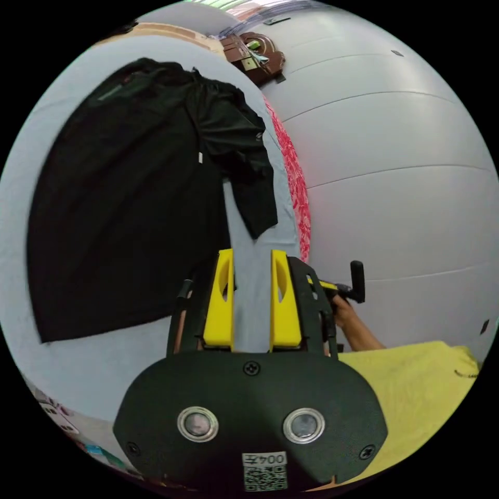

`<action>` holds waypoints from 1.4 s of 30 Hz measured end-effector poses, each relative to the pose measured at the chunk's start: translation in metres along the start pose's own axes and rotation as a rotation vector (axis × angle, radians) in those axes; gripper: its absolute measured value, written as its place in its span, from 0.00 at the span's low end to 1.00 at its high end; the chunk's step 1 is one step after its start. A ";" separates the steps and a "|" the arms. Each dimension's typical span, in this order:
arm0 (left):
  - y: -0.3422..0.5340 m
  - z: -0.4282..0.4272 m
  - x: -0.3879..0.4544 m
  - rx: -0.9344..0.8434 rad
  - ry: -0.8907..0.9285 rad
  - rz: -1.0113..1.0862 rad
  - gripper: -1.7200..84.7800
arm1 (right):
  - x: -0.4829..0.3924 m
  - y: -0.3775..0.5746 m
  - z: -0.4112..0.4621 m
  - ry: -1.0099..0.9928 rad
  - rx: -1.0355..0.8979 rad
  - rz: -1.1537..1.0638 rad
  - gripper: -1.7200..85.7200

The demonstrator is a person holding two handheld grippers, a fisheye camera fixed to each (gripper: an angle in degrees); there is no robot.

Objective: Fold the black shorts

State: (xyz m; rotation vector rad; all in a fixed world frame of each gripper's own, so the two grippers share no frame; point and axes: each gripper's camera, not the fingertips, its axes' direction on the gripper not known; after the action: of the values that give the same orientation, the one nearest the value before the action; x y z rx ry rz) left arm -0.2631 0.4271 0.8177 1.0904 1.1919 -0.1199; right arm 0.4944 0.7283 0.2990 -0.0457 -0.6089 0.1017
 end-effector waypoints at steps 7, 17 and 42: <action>-0.045 0.109 -0.004 -0.080 -0.096 -0.165 0.17 | 0.032 0.016 -0.035 -0.247 0.108 0.042 0.12; -0.069 0.146 -0.011 -0.042 -0.118 -0.190 0.17 | 0.050 0.023 -0.080 -0.385 0.190 0.084 0.10; -0.111 0.214 -0.091 -0.028 0.225 -0.229 0.11 | -0.022 -0.052 -0.093 -0.312 0.219 0.175 0.08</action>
State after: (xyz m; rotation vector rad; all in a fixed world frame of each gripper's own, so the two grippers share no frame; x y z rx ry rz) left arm -0.2222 0.1725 0.8118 0.9580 1.5155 -0.1598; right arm 0.5338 0.6729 0.2138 0.1313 -0.9018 0.3490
